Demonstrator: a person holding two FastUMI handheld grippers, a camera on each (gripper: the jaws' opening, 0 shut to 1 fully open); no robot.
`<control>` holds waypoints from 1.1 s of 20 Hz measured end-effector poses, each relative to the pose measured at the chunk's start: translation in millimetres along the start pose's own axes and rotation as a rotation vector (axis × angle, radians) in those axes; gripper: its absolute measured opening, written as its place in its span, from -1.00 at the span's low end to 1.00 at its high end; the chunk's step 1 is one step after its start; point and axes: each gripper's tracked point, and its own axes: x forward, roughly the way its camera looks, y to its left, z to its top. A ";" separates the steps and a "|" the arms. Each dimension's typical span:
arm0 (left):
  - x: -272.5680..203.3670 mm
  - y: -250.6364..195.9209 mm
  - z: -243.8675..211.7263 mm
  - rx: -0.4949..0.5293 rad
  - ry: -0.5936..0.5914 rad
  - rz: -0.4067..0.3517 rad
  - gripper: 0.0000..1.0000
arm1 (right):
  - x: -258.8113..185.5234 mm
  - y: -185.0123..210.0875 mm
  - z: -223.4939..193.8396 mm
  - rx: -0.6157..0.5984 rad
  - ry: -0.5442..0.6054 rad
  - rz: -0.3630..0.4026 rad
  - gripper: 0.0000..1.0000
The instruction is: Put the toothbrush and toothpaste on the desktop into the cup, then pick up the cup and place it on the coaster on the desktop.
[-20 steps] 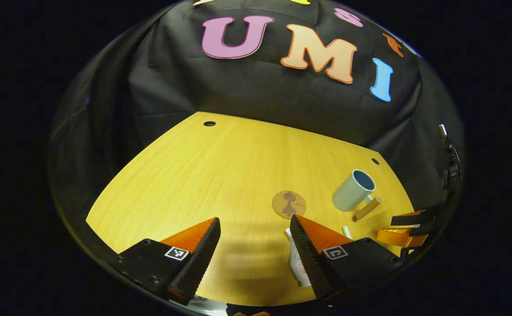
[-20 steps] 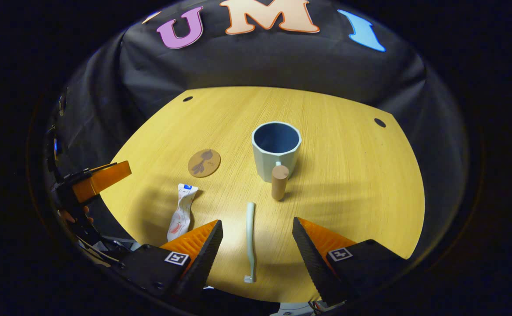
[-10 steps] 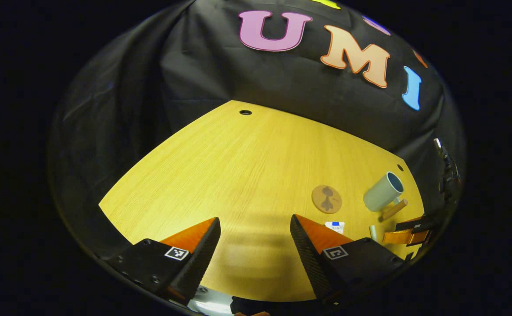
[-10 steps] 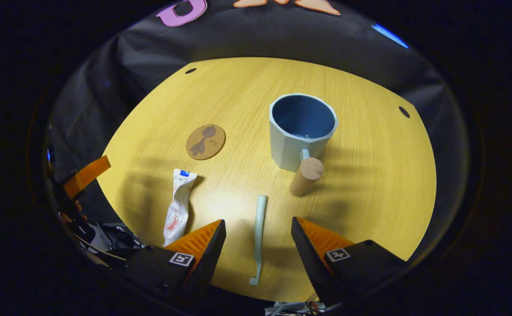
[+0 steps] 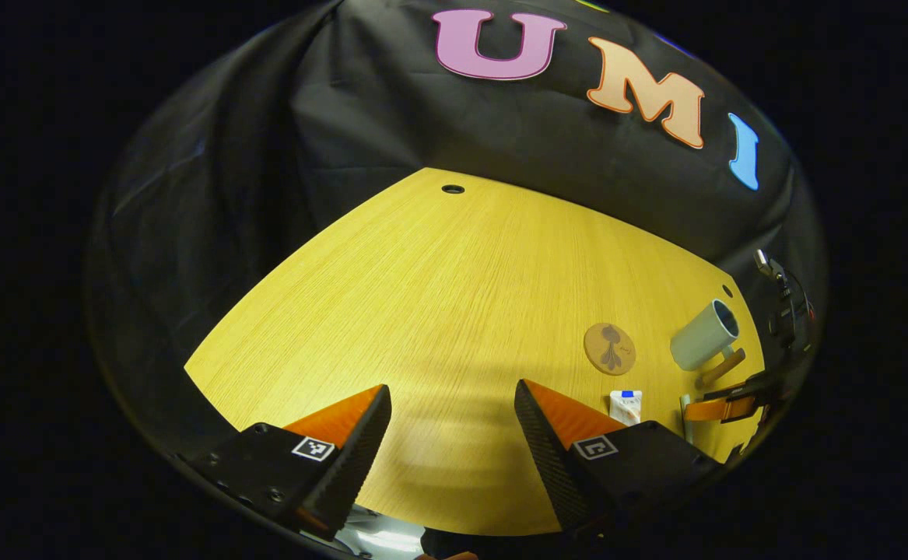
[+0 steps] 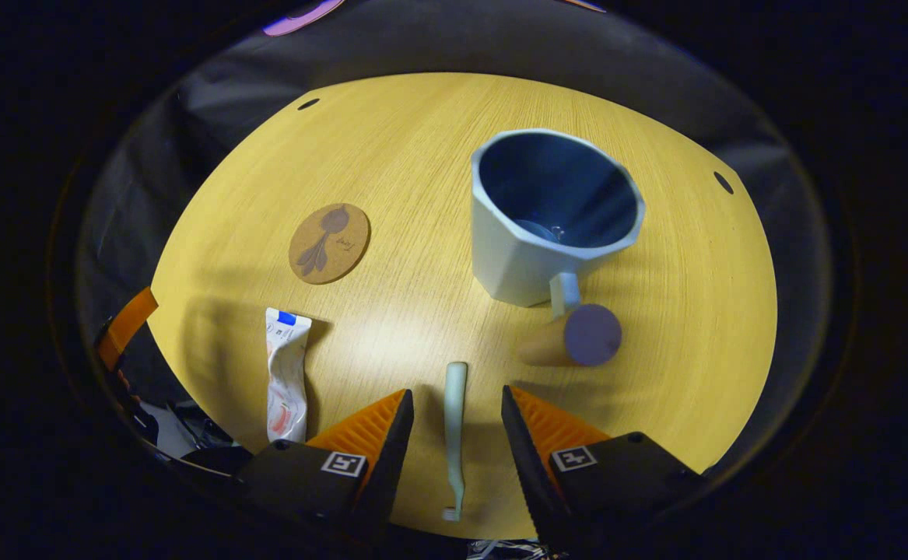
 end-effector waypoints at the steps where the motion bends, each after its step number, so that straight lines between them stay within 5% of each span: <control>1: 1.5 0.5 0.2 0.010 0.004 -0.003 0.89 | 4.0 0.7 -2.0 -0.005 0.010 -0.006 0.52; 5: 9.1 -4.8 3.1 0.041 0.014 -0.025 0.89 | 10.4 0.7 -4.0 -0.014 0.033 -0.038 0.38; 7: 13.1 -7.1 3.9 0.057 0.017 -0.033 0.89 | 10.8 3.1 -4.8 -0.004 0.041 -0.033 -0.30; 13: 16.5 -16.2 4.9 0.082 0.027 -0.056 0.89 | 13.2 -1.1 -6.8 -0.003 0.065 -0.042 -0.26; 14: 17.4 -17.5 4.2 0.085 0.029 -0.059 0.89 | 14.4 -0.7 -9.8 -0.006 0.077 -0.040 -0.61; 22: 16.6 -38.0 -0.9 0.113 0.070 -0.095 0.89 | 13.9 -3.3 -9.2 0.016 0.080 -0.027 -0.82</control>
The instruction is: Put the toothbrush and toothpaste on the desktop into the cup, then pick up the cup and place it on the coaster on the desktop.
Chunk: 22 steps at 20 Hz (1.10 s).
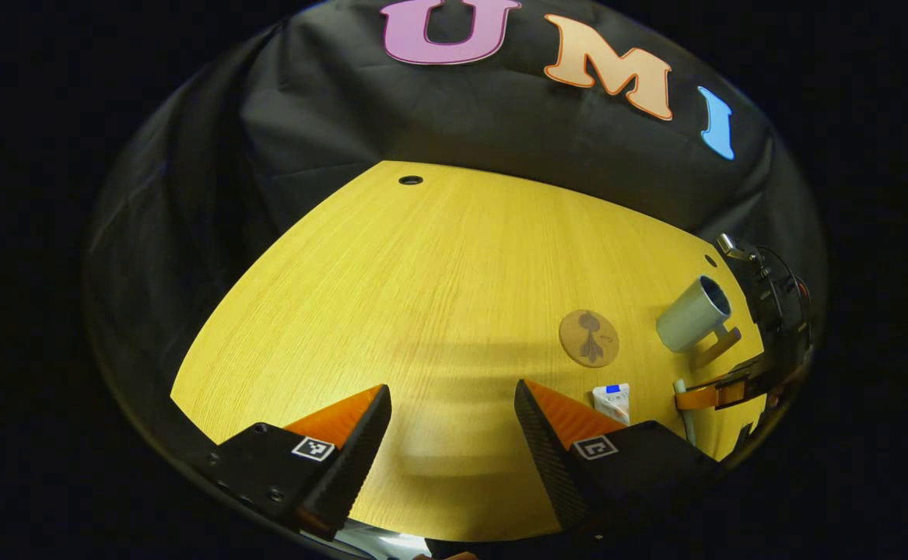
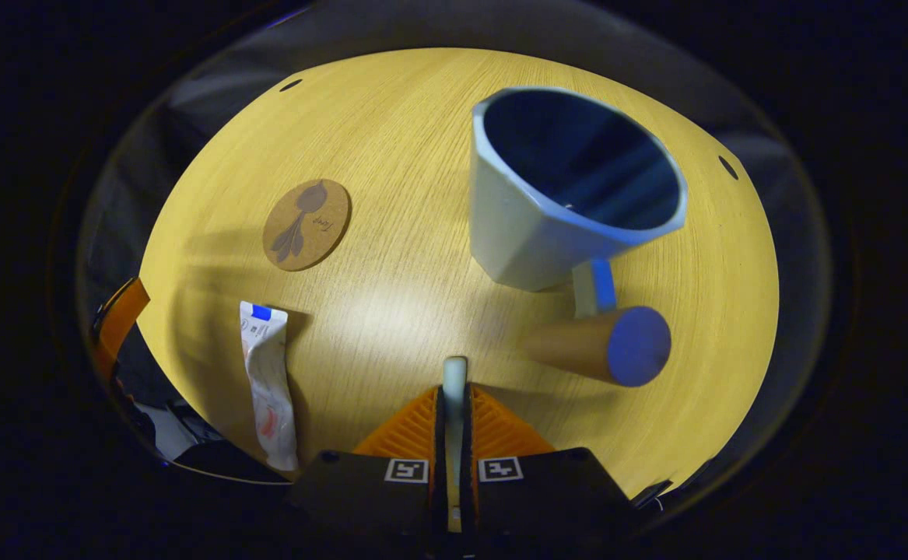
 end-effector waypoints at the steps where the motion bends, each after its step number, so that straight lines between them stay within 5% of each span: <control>1: -0.2 -5.3 -3.5 0.017 0.019 -0.010 0.89 | -2.6 -0.5 1.3 -0.002 -0.016 0.003 -0.82; 11: -6.7 -103.4 -35.2 0.048 0.238 -0.222 0.88 | -43.3 -2.4 -2.6 -0.030 -0.227 0.050 -0.82; 17: -0.8 -145.0 -52.9 0.118 0.403 -0.250 0.70 | -58.6 -30.5 -15.9 0.010 -0.298 0.019 -0.82; 22: 21.1 -153.6 -53.6 0.179 0.484 -0.180 0.71 | -64.7 -65.1 -38.9 0.081 -0.305 -0.006 -0.82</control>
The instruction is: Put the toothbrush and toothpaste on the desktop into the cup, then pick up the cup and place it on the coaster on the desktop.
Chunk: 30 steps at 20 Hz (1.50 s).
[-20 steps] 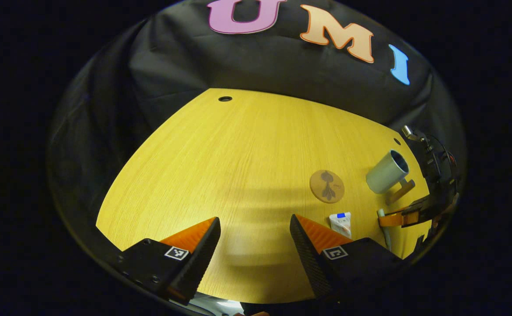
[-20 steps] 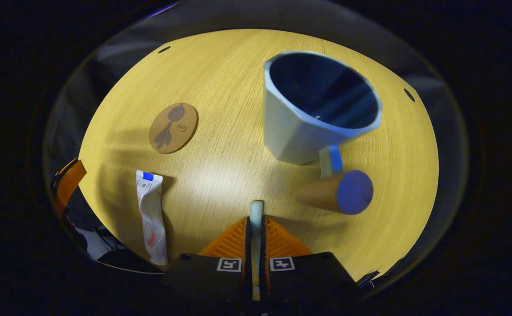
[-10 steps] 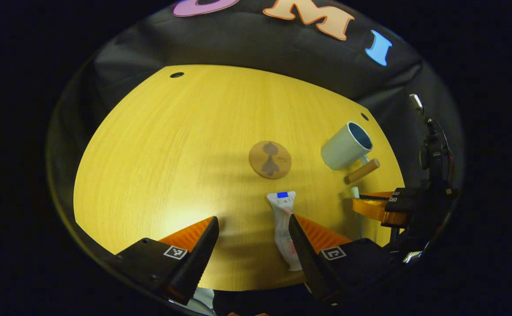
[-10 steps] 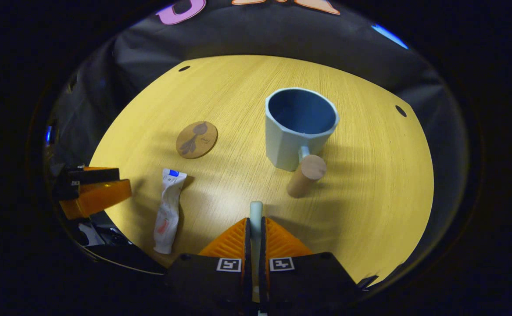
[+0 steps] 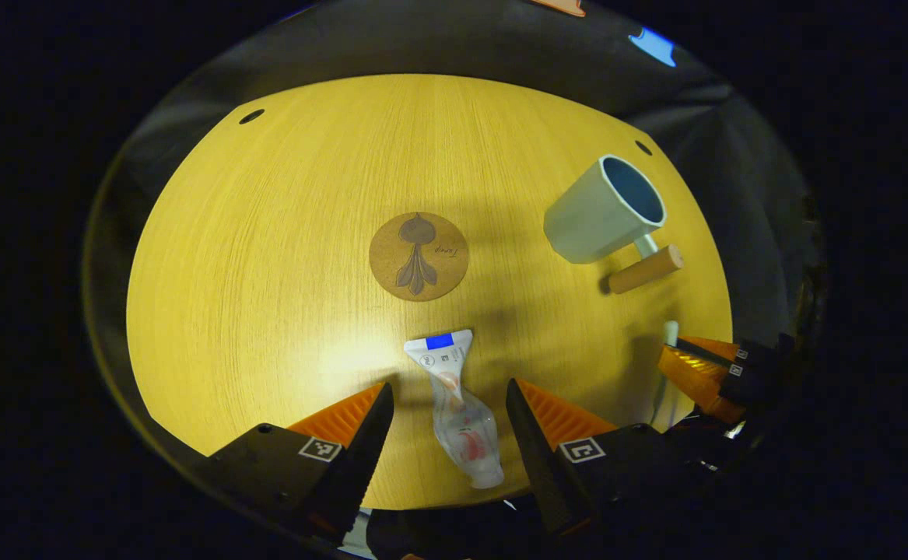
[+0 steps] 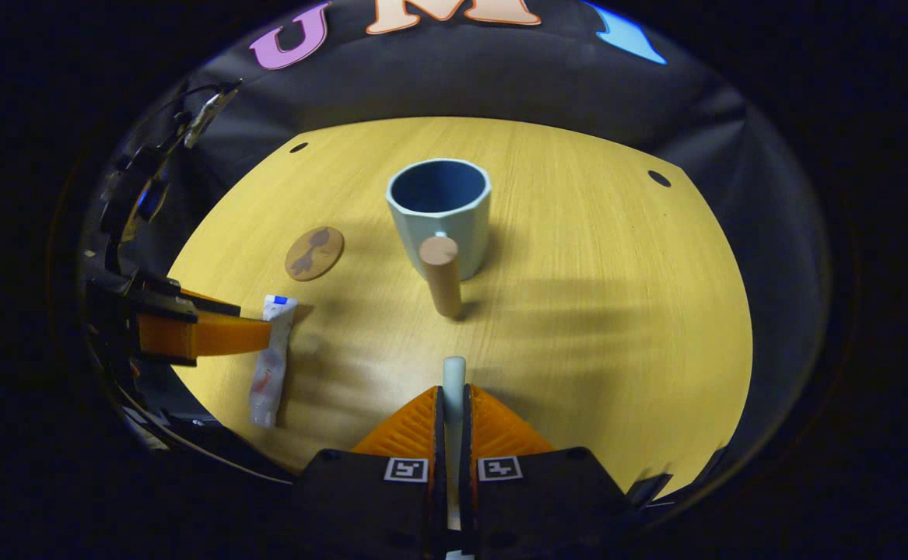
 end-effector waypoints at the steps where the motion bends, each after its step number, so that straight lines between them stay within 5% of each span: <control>1: 4.1 0.1 1.6 -0.006 0.014 0.015 0.71 | -2.6 -8.5 -3.5 0.012 0.002 -0.008 -0.82; 10: 29.9 -4.6 -3.8 -0.066 0.106 0.045 0.07 | -14.9 -63.0 -11.0 0.053 -0.006 -0.033 -0.82; 22: 31.4 5.6 -5.3 -0.057 0.127 0.102 -0.65 | -27.7 -73.0 13.9 0.103 -0.059 0.013 -0.82; 30: 16.6 -3.5 5.8 -0.103 0.000 -0.033 -0.89 | -53.6 -62.6 82.8 0.261 -0.296 0.172 -0.82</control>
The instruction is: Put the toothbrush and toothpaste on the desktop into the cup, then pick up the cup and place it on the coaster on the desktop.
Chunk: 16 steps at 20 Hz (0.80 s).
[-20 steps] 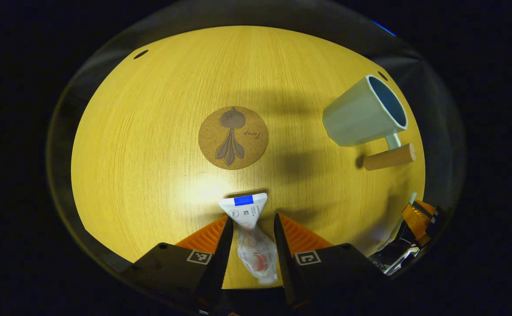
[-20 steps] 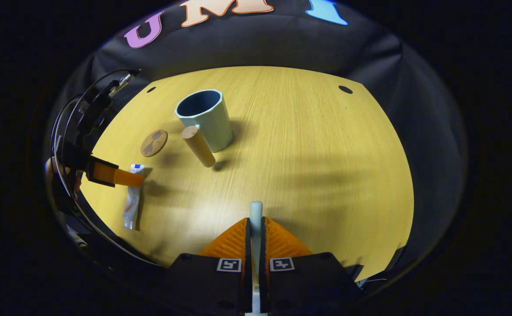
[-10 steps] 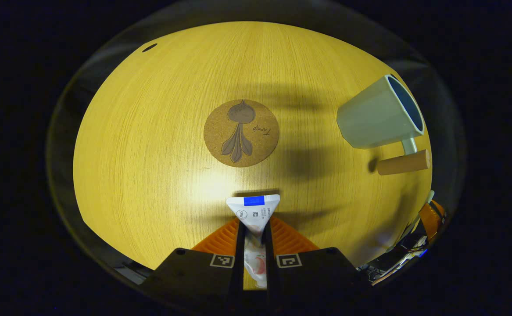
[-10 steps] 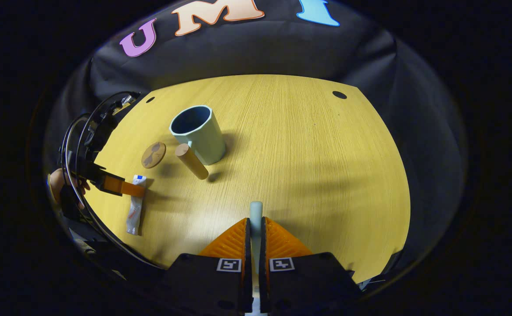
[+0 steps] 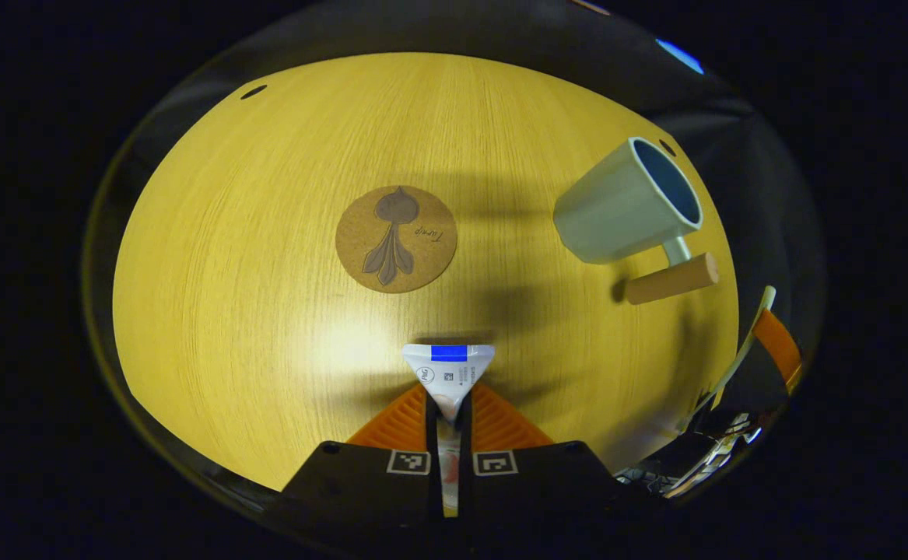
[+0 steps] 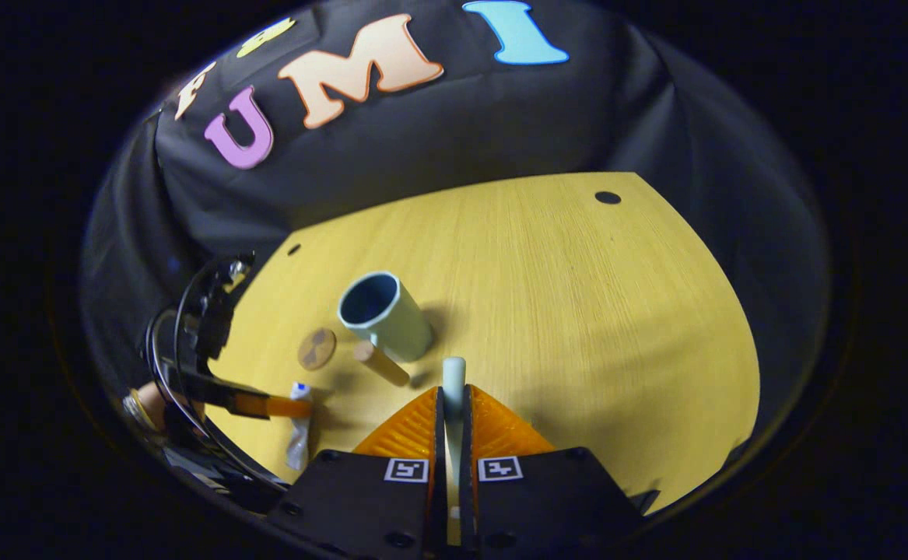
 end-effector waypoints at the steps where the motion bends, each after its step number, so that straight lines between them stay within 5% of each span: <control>1: -2.1 -2.6 3.1 0.002 -0.028 -0.016 -0.90 | -1.2 5.6 14.0 0.022 -0.046 0.028 -0.82; 7: -27.3 -11.8 34.9 -0.034 -0.229 -0.083 -0.91 | -10.6 32.5 91.2 0.060 -0.284 0.144 -0.83; 16: -77.9 -30.9 100.5 -0.051 -0.551 -0.208 -0.91 | 11.3 90.9 175.8 0.151 -0.459 0.398 -0.83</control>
